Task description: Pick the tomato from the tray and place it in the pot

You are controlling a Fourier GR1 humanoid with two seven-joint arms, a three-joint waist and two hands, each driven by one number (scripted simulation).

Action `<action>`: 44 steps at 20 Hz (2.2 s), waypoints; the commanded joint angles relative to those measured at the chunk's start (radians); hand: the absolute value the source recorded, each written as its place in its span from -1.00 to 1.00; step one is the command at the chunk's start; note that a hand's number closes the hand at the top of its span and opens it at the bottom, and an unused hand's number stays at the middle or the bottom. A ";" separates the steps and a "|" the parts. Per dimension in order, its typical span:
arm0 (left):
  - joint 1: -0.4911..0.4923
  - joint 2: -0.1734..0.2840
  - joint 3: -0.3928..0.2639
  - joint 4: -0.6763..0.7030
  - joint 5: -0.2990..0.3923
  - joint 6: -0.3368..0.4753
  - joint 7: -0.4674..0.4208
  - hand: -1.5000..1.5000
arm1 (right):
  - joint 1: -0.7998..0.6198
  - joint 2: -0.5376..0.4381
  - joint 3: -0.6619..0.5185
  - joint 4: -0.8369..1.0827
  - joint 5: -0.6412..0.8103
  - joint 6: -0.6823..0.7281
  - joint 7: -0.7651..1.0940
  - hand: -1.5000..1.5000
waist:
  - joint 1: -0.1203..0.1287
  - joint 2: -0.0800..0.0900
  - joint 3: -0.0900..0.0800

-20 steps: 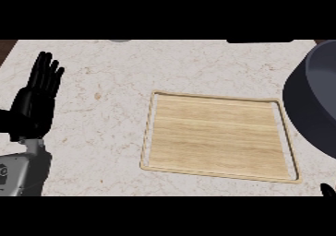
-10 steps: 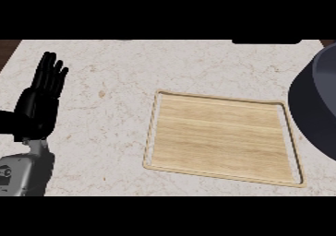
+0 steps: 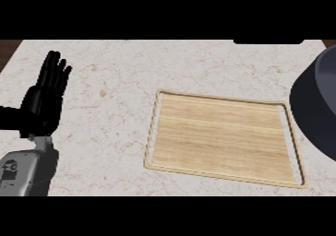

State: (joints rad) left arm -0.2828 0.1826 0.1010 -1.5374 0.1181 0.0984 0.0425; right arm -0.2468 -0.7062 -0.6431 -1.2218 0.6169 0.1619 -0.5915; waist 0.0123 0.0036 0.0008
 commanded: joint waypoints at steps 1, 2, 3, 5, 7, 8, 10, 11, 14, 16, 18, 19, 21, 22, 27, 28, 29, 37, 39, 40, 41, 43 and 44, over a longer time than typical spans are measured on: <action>0.012 -0.021 -0.018 -0.005 -0.011 0.007 0.003 0.00 | -0.108 -0.014 0.067 0.246 0.069 -0.115 -0.084 1.00 | 0.006 0.001 0.000; -0.027 -0.002 -0.005 0.005 -0.007 0.002 0.023 0.00 | -0.113 0.025 0.070 0.271 0.081 -0.181 -0.098 1.00 | 0.003 0.001 0.000; 0.042 0.004 0.001 0.011 0.018 -0.050 -0.030 0.00 | -0.165 -0.026 0.075 0.365 0.092 -0.177 -0.135 1.00 | 0.012 0.003 0.001; -0.022 0.003 0.008 0.026 0.004 -0.015 0.003 0.00 | -0.130 -0.028 0.096 0.430 0.135 -0.215 -0.170 1.00 | 0.004 0.002 0.001; -0.017 0.020 0.013 0.015 0.011 -0.031 0.009 0.00 | -0.186 -0.064 0.139 0.491 0.161 -0.127 -0.107 1.00 | 0.012 0.003 0.000; -0.040 -0.024 -0.021 0.019 -0.026 0.017 0.005 0.00 | -0.214 -0.061 0.133 0.532 0.138 -0.071 -0.084 1.00 | 0.013 0.004 0.001; -0.027 -0.006 -0.001 0.012 0.000 -0.009 -0.001 0.00 | -0.240 -0.080 0.112 0.624 0.107 0.015 -0.077 -1.00 | 0.024 0.008 0.002; -0.026 -0.006 -0.015 -0.041 -0.004 0.003 0.059 0.00 | -0.237 -0.080 0.139 0.625 0.123 0.027 -0.097 -1.00 | 0.015 0.002 0.001; 0.005 0.029 0.030 -0.009 0.045 -0.058 0.029 0.00 | -0.302 -0.076 0.190 0.712 0.157 0.032 -0.169 -1.00 | 0.020 0.004 0.001; 0.029 0.042 0.034 -0.033 0.039 -0.067 0.015 0.00 | -0.344 -0.086 0.187 0.748 0.145 0.042 -0.231 -1.00 | 0.020 0.003 0.001; -0.072 -0.008 -0.003 0.018 -0.023 0.021 0.043 0.00 | -0.380 -0.054 0.160 0.782 0.112 0.018 -0.272 -1.00 | 0.011 0.005 0.002; -0.033 0.006 0.020 0.016 0.005 -0.011 0.020 0.00 | -0.336 -0.080 0.142 0.774 0.086 0.043 -0.340 -1.00 | 0.002 0.002 0.001; 0.002 0.015 0.026 -0.004 0.016 -0.029 0.015 0.00 | -0.367 -0.101 0.103 0.787 0.032 0.125 -0.342 -1.00 | 0.003 0.000 0.001; -0.025 -0.011 -0.004 0.023 -0.035 0.010 -0.013 0.00 | -0.404 -0.076 0.094 0.800 0.014 0.144 -0.314 -1.00 | 0.002 0.002 0.001; -0.032 -0.005 0.018 0.023 0.009 -0.012 0.021 0.00 | -0.416 -0.113 0.000 0.870 -0.098 0.256 -0.208 -1.00 | -0.009 -0.001 0.000; -0.020 -0.020 -0.014 -0.033 -0.022 0.022 0.061 0.00 | -0.425 -0.086 -0.014 0.872 -0.120 0.248 -0.176 -1.00 | -0.006 -0.004 0.000; 0.004 -0.012 0.002 -0.005 -0.010 -0.003 0.022 0.00 | -0.423 -0.124 -0.046 0.904 -0.148 0.274 -0.165 -1.00 | -0.005 -0.001 0.000; 0.024 -0.037 -0.023 -0.051 -0.032 0.016 0.009 0.00 | -0.423 -0.267 -0.148 1.010 -0.262 0.371 -0.183 -1.00 | 0.014 0.008 0.004; -0.032 0.009 0.020 -0.027 0.013 -0.014 0.070 0.00 | -0.391 -0.282 -0.166 1.030 -0.284 0.403 -0.199 -1.00 | 0.010 0.010 0.005; -0.021 -0.002 0.005 -0.030 0.004 -0.018 0.040 0.00 | -0.386 -0.328 -0.174 1.032 -0.292 0.430 -0.189 -1.00 | 0.011 0.012 0.006; -0.003 -0.020 0.002 -0.045 0.014 -0.012 0.047 0.00 | -0.379 -0.335 -0.174 1.037 -0.295 0.432 -0.177 -1.00 | 0.015 0.011 0.006; 0.001 0.009 0.022 -0.023 0.011 -0.035 -0.001 0.00 | -0.371 -0.347 -0.183 1.033 -0.306 0.428 -0.182 -1.00 | 0.020 0.016 0.007; -0.022 0.003 0.019 -0.011 0.003 -0.015 0.028 0.00 | -0.332 -0.337 -0.197 1.038 -0.321 0.439 -0.223 -1.00 | 0.007 0.017 0.010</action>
State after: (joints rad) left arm -0.2890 0.1789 0.1109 -1.5655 0.1216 0.0813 0.0690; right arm -0.6313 -1.0152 -0.8080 -0.2070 0.3302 0.4842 -0.7087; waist 0.0245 0.0158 0.0070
